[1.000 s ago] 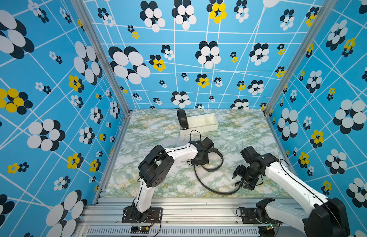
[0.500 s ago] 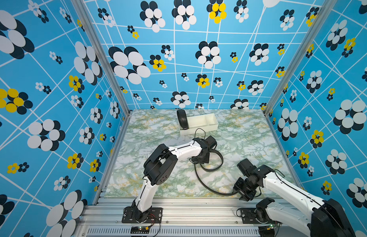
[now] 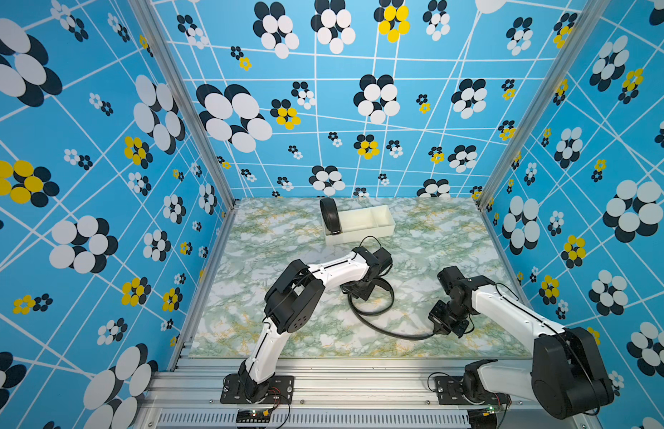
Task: Place the belts into the storage roll
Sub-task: Roll the belt at the center of the board.
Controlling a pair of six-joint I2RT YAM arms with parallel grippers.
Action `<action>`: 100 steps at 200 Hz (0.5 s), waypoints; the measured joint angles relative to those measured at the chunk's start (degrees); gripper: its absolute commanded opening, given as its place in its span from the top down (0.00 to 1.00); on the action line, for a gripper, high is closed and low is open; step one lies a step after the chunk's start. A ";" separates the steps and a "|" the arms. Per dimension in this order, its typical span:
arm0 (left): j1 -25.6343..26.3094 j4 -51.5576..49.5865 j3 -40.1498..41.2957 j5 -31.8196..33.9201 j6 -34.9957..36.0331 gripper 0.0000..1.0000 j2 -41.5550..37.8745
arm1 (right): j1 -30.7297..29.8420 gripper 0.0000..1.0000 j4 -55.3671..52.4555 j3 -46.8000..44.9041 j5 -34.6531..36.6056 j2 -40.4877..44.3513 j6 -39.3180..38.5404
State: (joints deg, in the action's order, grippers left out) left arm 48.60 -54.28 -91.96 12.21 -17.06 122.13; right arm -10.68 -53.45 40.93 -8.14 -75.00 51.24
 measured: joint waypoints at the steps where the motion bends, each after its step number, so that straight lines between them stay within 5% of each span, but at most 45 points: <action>1: 0.00 0.00 0.04 0.04 0.04 1.00 -0.02 | 0.35 1.00 -0.11 0.22 0.22 -0.17 -0.24; 53: -3.10 0.22 8.04 2.60 1.51 1.00 -5.09 | 16.50 1.00 -1.64 5.75 5.51 -7.32 -11.47; 100: -4.94 3.19 14.45 2.89 2.40 1.00 -9.44 | 22.12 1.00 -2.64 13.31 6.03 -12.52 -15.54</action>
State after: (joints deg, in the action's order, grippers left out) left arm 43.66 -51.09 -77.52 15.09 -14.66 112.68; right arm 11.44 -56.10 54.24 -2.11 -87.53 35.70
